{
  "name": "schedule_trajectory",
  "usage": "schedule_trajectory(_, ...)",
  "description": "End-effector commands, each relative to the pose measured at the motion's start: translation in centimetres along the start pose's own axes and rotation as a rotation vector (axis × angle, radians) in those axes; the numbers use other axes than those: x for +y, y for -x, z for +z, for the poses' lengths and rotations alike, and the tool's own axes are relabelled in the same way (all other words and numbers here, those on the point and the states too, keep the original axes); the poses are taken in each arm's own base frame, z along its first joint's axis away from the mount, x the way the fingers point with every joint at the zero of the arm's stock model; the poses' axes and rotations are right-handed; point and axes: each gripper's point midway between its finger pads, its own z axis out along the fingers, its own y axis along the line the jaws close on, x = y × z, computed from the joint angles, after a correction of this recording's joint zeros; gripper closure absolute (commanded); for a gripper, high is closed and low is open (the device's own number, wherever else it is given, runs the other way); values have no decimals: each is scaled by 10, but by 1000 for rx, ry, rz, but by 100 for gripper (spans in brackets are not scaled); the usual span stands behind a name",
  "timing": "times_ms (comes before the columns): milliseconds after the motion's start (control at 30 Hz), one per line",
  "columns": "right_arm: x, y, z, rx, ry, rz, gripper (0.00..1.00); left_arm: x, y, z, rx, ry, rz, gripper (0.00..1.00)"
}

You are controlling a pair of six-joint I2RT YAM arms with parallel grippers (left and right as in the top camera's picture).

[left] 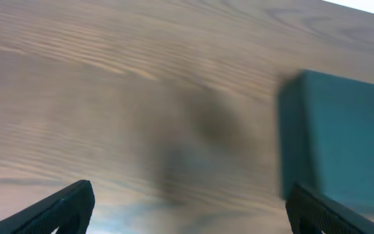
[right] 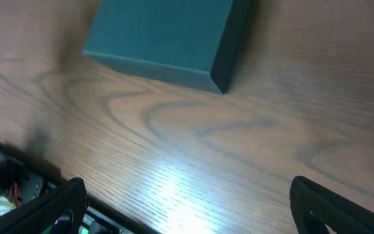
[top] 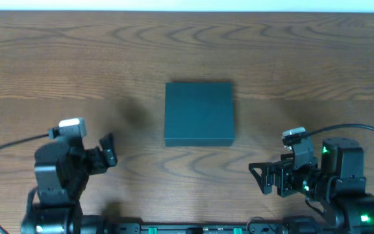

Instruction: Pack container

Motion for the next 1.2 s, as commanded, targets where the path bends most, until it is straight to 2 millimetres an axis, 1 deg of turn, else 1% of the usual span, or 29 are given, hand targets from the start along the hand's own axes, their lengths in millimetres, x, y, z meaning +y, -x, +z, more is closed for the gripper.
schedule_trajectory(0, 2, -2, 1, 4, 9, 11, 1, 26, -18, 7, -30, 90, 14, 4)
schedule_trajectory(33, 2, -2, 1, 4, 9, 11, 1, 32, -25, 10, -50, 108, -1, 5)
schedule_trajectory(133, 2, -2, 1, 4, 9, 11, 1, 41, -37, 14, -79, 133, -18, 5)
schedule_trajectory(333, 2, -2, 1, 4, 9, 11, 1, 51, -55, 19, -118, 158, -27, 5)
schedule_trajectory(533, 2, -2, 1, 4, 9, 11, 1, 53, -64, 24, -132, 161, -20, 5)
schedule_trajectory(633, 2, -2, 1, 4, 9, 11, 1, 54, -73, 30, -133, 160, -20, 5)
schedule_trajectory(900, 2, -2, 1, 4, 9, 11, 1, 57, -87, 42, -129, 157, -21, 4)
schedule_trajectory(1167, 2, -2, 1, 4, 9, 11, 1, 59, -93, 42, -108, 167, -23, 5)
